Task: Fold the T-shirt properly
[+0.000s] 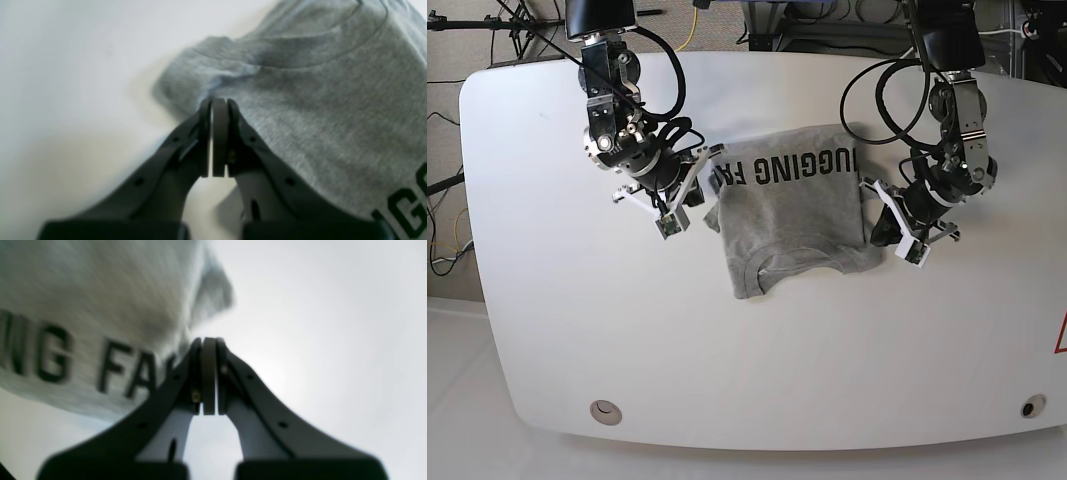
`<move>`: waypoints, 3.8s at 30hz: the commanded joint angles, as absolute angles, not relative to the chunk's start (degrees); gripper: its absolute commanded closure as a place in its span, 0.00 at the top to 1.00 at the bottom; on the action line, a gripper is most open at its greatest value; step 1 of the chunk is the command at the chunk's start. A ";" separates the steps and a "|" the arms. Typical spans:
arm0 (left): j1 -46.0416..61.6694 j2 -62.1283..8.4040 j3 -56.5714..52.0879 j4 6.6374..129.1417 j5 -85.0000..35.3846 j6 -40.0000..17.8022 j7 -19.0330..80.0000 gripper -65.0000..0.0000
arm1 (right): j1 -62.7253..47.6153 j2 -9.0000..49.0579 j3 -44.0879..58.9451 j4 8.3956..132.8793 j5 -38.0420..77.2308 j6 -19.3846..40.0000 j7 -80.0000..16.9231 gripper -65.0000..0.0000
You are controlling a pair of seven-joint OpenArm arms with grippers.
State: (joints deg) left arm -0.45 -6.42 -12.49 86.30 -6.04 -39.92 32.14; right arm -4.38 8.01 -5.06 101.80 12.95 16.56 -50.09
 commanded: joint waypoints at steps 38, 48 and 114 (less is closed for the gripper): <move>21.49 -9.54 -36.35 105.71 -2.59 -40.00 36.18 0.00 | -17.71 22.37 30.20 111.60 13.49 16.13 -55.16 0.00; 28.97 -6.99 -46.29 105.71 -2.59 -40.00 36.97 0.00 | -27.65 21.93 43.47 111.60 13.49 16.22 -54.90 0.00; 18.68 -6.02 -46.99 26.86 38.73 -40.00 2.51 0.00 | -15.96 0.31 73.54 27.82 -52.44 24.22 4.70 0.00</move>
